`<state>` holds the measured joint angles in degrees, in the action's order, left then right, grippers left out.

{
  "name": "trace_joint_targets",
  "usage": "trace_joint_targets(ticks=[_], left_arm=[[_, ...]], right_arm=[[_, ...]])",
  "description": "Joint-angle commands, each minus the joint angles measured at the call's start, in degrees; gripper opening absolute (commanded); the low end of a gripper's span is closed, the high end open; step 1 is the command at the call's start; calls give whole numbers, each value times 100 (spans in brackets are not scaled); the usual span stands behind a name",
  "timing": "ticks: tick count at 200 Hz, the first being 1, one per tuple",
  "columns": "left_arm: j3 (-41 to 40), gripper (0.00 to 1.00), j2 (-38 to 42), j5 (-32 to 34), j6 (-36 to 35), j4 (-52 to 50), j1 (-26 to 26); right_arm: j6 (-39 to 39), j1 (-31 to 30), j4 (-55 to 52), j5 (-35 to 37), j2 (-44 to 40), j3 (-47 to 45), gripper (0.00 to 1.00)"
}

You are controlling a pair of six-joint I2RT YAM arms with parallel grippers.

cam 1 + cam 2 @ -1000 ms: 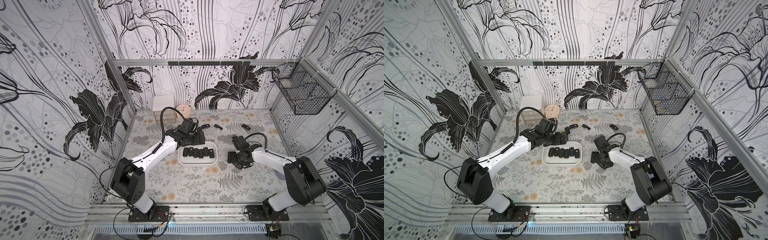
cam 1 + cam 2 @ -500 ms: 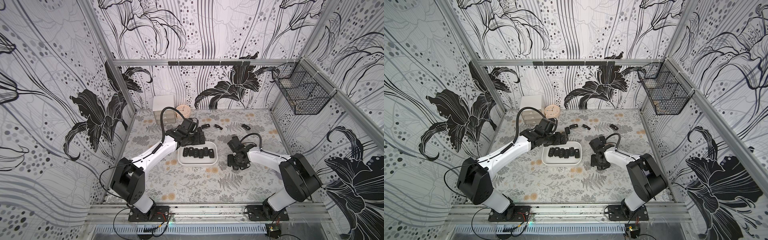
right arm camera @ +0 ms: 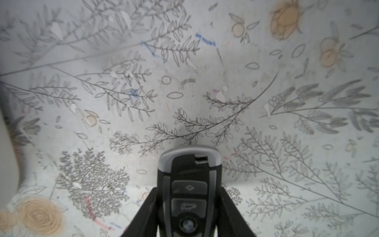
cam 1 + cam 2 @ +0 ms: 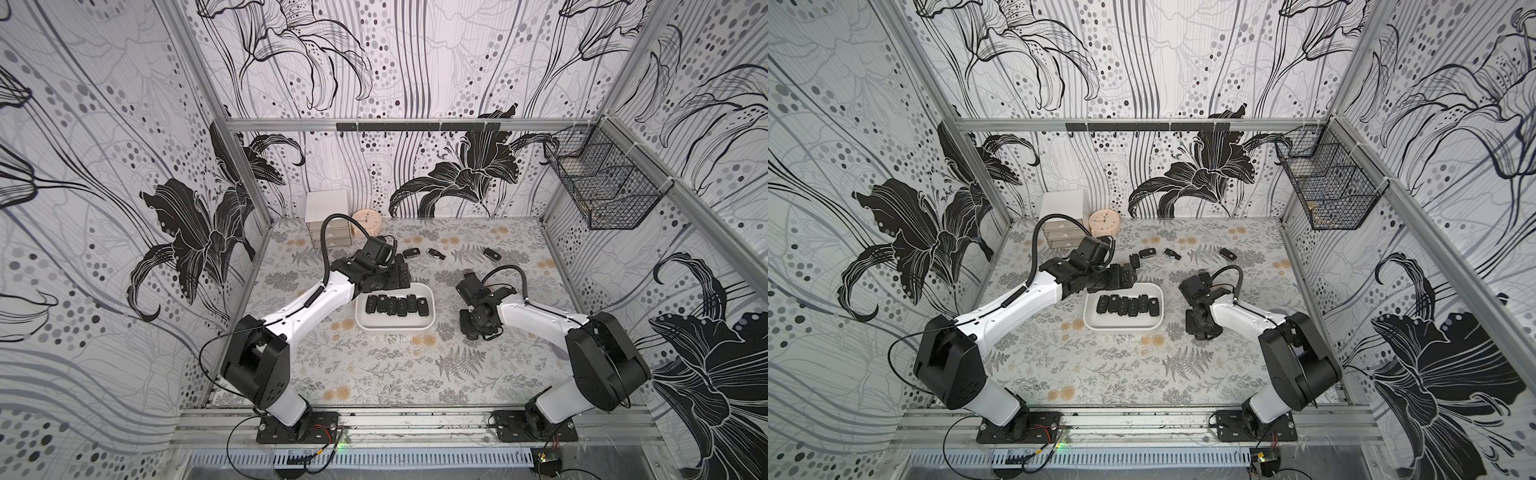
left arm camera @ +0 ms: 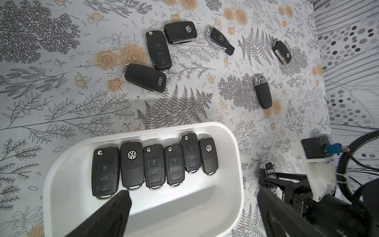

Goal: Place the car key into the storage box
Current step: Pick up the car key from the center of the board, then place the car key in the storage box.

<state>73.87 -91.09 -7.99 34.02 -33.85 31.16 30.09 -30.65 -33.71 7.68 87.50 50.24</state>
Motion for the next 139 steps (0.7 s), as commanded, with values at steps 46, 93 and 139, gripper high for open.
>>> trace_joint_targets(ticks=[46,93,139], left_arm=[[-93,99,641,913,245,-8,-82],[-507,99,1279,1045,505,54,-567],[-693,99,1622,1080,515,-65,-803]], right_arm=[[-943,-549,-260,322,-385,1095,37],[-1701,-996,-138,162,33,1917,37],[-2484,-1413,-34,60,695,2561,37]])
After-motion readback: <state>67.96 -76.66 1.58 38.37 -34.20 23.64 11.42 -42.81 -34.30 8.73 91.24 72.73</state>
